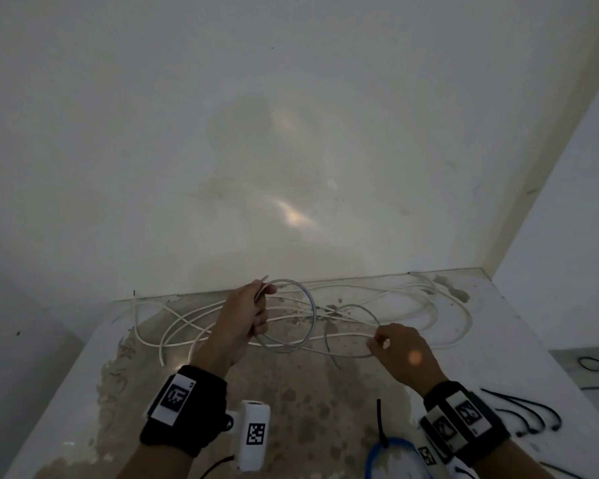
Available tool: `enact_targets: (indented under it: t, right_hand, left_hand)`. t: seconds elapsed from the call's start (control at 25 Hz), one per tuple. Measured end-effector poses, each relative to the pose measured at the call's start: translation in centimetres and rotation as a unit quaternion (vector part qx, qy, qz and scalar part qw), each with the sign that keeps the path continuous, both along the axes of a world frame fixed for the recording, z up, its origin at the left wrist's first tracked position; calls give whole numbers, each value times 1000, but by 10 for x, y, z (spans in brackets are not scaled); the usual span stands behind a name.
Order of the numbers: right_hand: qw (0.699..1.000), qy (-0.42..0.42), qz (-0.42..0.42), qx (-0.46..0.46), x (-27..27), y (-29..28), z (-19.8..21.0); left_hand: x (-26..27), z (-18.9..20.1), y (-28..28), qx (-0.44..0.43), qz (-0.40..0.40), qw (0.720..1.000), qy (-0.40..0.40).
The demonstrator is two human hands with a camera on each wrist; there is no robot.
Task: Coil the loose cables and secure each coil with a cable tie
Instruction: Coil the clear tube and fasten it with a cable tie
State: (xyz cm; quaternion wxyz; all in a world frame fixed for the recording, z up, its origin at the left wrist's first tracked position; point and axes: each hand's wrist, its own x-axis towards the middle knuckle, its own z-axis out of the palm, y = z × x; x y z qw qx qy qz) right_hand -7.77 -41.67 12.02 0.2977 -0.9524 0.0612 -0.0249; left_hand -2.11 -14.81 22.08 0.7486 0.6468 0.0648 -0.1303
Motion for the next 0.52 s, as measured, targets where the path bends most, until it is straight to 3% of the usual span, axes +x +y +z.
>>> enact_targets:
  t: [0.12, 0.24, 0.32, 0.44, 0.52]
  right_hand:
    - [976, -73, -3, 206, -3, 12, 19]
    - [895, -84, -24, 438, -2, 27, 50]
    - [856, -70, -22, 511, 0, 39, 66]
    - [827, -49, 26, 560, 0, 54, 77]
    - [802, -18, 59, 594, -4, 61, 84]
  left_hand:
    - [-2, -3, -3, 92, -45, 995, -7]
    - [-10, -7, -10, 172, -113, 978, -20]
    - [-17, -5, -18, 177, -149, 972, -46]
    - [-21, 2, -28, 186, -173, 961, -108]
    - [-21, 5, -32, 238, -171, 939, -180]
